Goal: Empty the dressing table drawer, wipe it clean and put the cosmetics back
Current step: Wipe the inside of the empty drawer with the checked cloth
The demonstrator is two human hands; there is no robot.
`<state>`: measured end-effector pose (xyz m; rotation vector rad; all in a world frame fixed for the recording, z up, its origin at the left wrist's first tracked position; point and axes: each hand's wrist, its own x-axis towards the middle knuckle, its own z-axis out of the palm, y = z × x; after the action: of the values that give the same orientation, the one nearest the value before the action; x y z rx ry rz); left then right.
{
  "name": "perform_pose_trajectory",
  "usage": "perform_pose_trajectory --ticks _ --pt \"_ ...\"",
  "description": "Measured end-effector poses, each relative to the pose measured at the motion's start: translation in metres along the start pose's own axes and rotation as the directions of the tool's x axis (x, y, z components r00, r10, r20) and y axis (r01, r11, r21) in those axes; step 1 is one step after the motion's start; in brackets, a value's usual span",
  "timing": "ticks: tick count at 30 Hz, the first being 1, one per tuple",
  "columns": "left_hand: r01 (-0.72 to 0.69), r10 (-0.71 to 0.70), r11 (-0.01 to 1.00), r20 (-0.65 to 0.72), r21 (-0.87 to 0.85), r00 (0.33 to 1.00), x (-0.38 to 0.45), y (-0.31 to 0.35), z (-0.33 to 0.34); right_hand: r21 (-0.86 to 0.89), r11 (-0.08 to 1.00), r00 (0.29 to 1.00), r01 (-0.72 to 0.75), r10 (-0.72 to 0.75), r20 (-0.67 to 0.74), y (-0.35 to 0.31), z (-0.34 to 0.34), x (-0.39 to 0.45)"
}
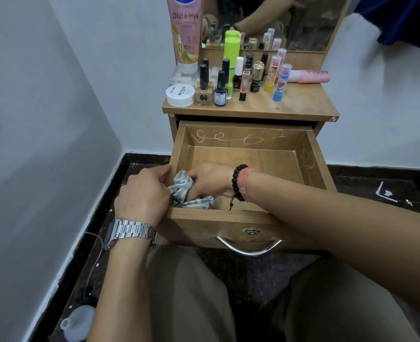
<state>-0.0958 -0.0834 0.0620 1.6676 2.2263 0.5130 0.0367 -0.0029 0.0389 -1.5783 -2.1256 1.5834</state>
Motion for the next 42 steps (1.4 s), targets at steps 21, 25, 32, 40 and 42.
perform_pose_trajectory --ticks 21,25,32,40,42 --pt "-0.001 0.003 0.999 -0.029 0.048 1.000 -0.003 0.003 0.003 -0.170 0.982 0.991 -0.085 0.066 -0.116 -0.013 -0.009 0.012" --pt "-0.010 0.011 0.999 -0.029 0.046 1.000 -0.002 0.001 0.005 -0.098 0.995 0.951 -0.036 0.004 -0.309 -0.019 -0.024 0.040" --pt "-0.009 0.010 1.000 -0.043 0.024 0.999 0.001 -0.002 0.007 -0.095 0.995 0.951 0.011 -0.040 -0.306 -0.012 -0.011 0.034" --pt "0.003 -0.002 1.000 -0.034 0.027 0.999 0.000 0.000 0.007 -0.521 0.851 0.972 0.069 0.059 0.225 -0.017 -0.007 -0.012" --pt "-0.001 0.001 1.000 -0.029 0.014 1.000 0.000 -0.001 0.007 -0.615 0.782 0.965 0.096 0.078 0.250 -0.016 -0.005 -0.005"
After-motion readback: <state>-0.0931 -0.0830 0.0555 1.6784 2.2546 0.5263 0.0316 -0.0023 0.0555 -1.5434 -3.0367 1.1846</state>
